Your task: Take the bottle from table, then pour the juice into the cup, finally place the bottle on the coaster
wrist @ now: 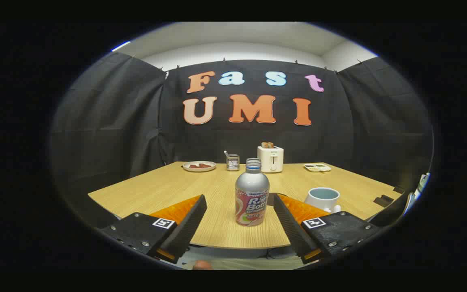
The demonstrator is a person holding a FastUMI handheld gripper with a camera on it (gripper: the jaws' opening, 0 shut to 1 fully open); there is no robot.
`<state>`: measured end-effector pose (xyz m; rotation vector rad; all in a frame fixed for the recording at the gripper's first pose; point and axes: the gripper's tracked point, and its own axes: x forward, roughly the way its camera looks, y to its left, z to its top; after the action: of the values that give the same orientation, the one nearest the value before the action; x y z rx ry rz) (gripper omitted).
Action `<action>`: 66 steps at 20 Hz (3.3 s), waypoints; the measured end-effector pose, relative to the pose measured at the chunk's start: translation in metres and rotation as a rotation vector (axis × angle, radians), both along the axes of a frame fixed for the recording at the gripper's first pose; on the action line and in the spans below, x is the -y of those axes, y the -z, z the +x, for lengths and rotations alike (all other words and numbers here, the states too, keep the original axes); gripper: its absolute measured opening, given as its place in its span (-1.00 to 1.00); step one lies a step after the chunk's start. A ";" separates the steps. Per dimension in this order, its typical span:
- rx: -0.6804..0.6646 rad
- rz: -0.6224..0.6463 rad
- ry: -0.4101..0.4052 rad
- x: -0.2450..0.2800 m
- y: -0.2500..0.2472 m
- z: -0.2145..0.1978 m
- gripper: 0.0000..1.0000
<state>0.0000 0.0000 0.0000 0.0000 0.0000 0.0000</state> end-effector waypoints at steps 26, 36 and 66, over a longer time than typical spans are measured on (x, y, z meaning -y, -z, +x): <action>-0.032 -0.017 0.053 0.015 0.008 0.008 0.97; -0.083 0.040 0.079 0.030 0.027 0.035 0.97; -0.142 0.082 0.049 0.023 0.065 0.094 0.46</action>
<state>0.0944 -0.0234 -0.0652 0.0815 0.1424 -0.0487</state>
